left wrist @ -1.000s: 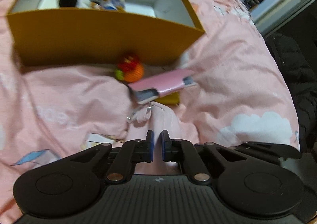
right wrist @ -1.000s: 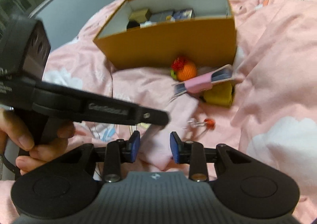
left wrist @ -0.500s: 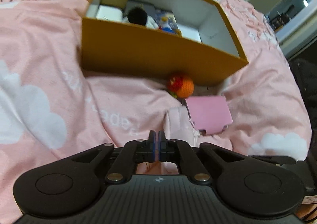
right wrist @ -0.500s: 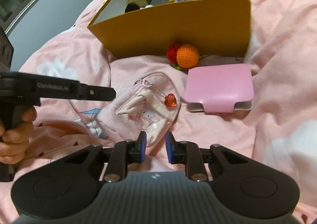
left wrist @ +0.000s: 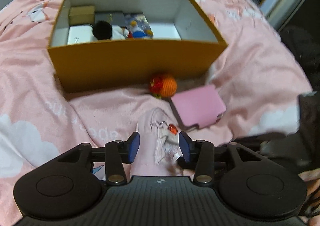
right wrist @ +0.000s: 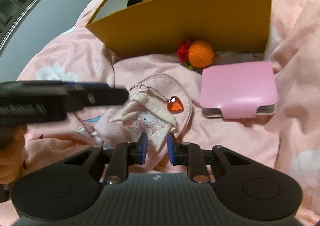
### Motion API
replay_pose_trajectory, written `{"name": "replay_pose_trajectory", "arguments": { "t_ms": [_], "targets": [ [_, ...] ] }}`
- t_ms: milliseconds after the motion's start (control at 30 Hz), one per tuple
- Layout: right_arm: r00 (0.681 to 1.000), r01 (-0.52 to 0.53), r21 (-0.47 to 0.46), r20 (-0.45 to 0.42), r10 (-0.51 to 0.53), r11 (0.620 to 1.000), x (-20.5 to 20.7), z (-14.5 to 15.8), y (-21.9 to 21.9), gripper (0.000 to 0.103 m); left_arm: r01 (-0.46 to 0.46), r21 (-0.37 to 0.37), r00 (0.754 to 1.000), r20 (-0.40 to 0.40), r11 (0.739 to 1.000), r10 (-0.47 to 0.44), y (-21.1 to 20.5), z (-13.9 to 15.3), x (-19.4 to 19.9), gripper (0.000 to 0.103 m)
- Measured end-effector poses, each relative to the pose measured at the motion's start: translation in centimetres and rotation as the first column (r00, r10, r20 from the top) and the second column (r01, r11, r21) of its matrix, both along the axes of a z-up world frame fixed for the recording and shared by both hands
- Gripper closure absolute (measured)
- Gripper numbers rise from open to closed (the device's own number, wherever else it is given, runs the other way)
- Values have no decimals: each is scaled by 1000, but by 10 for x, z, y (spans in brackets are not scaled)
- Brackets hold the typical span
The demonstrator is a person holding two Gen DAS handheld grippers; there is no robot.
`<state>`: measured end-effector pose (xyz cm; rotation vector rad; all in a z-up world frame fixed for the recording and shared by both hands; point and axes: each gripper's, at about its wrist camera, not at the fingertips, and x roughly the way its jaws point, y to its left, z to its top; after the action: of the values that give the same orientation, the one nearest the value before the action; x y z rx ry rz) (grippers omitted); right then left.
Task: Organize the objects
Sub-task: 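Grasp the pink pouch by its top with the left tool, then lift the pink pouch with the left tool while the right tool grasps the pink card holder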
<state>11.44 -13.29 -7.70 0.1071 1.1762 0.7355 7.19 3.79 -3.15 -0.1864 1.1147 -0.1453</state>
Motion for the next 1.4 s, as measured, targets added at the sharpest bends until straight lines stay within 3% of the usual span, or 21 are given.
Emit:
{"name": "replay_pose_trajectory", "arguments": {
  "t_ms": [233, 400, 500, 600, 733, 900, 967, 1100, 1200, 1333, 1400],
  "targets": [
    [998, 54, -47, 25, -53, 997, 1, 3, -15, 74, 95, 108, 994, -57, 990, -89, -13, -16, 17, 54],
    [996, 82, -87, 43, -78, 993, 5, 0, -22, 73, 145, 166, 986, -112, 975, -127, -22, -30, 22, 72],
    [994, 92, -118, 63, -85, 989, 8, 0, -24, 73, 120, 154, 991, -85, 981, -108, -18, -30, 15, 81],
    [993, 75, -153, 98, -60, 985, 9, 3, -23, 72, 90, 123, 996, -15, 988, -89, -13, -16, 7, 84],
    [975, -9, -267, 210, 67, 964, 7, 11, -12, 66, 21, 85, 995, 94, 996, -29, -3, 6, 3, 85],
    [902, -124, -463, 317, 295, 878, 8, 11, 5, 63, -45, 52, 993, 108, 998, 40, 1, -3, 11, 85],
    [856, -175, -531, 334, 395, 829, 6, 6, 10, 62, -64, 44, 996, 70, 997, 60, 3, -14, 15, 85],
    [739, -219, -685, 348, 577, 694, -4, -14, 22, 60, -83, 67, 997, 9, 994, 83, 8, -28, 15, 84],
    [671, -245, -747, 329, 664, 618, -10, -29, 30, 59, -76, 89, 997, 0, 993, 77, 7, -30, 14, 83],
    [568, -200, -831, 334, 752, 520, -15, -49, 38, 52, -63, 124, 998, -14, 990, 66, 3, -34, 15, 79],
    [549, -192, -844, 330, 768, 500, -13, -56, 40, 52, -68, 122, 997, -21, 990, 71, 5, -37, 16, 78]
  ]
}}
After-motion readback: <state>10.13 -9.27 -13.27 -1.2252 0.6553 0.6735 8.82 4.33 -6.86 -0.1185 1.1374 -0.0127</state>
